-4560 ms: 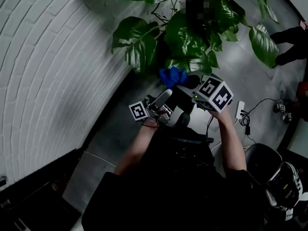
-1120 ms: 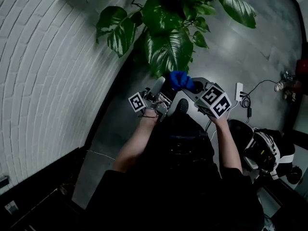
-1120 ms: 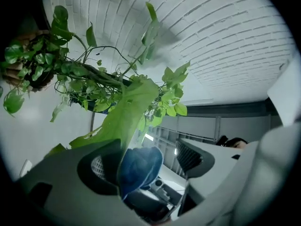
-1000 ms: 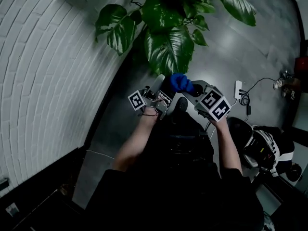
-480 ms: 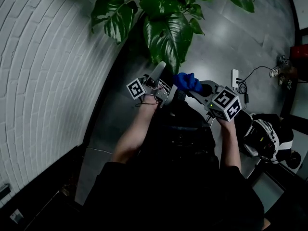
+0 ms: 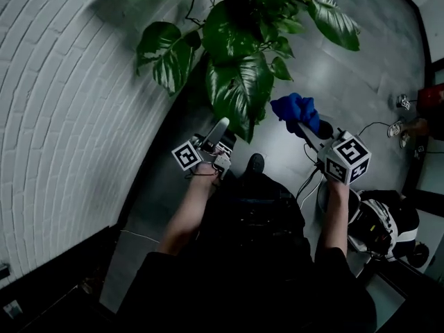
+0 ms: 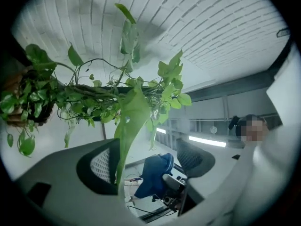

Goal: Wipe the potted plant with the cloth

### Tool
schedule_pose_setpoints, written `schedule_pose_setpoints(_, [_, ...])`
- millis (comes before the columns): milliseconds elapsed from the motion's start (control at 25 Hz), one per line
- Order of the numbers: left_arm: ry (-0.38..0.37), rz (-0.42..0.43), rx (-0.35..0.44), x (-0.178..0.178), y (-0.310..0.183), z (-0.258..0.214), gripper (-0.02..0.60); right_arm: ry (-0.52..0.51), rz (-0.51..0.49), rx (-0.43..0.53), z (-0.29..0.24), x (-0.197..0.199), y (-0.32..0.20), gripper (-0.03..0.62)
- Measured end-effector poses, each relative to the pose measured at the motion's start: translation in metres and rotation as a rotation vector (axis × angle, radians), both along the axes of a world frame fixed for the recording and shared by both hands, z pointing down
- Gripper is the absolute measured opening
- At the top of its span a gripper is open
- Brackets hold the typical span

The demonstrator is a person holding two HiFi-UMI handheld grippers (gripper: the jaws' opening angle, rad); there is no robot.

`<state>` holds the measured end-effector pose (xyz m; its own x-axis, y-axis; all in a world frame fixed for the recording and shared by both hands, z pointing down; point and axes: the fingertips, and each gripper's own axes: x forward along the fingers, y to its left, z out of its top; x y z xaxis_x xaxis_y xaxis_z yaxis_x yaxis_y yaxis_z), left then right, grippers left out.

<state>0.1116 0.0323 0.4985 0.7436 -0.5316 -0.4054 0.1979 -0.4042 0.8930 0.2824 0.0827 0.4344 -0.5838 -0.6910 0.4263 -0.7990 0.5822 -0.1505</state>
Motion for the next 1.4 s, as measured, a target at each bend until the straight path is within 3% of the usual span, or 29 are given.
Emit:
schedule_pose_setpoints(240, [-0.093, -0.038, 0.020, 0.019, -0.025, -0.003, 0.368, 0.194, -0.174, 0.049, 0.005, -0.015, -0.080, 0.055])
schedule_pose_setpoints(440, [-0.111, -0.091, 0.012, 0.027, -0.031, 0.007, 0.271, 0.264, -0.350, 0.072, 0.020, -0.047, -0.149, 0.055])
schedule_pose_setpoints(720, [-0.103, -0.153, 0.000, 0.015, -0.033, 0.011, 0.213, 0.269, -0.354, 0.122, 0.019, -0.090, -0.231, 0.055])
schedule_pose_setpoints(960, [-0.027, -0.074, -0.013, 0.017, -0.038, 0.012, 0.181, 0.321, -0.470, 0.027, 0.055, -0.117, -0.232, 0.055])
schedule_pose_setpoints(1400, [0.139, -0.007, -0.086, 0.010, -0.038, 0.016, 0.176, 0.221, -0.517, -0.071, 0.083, -0.107, -0.159, 0.054])
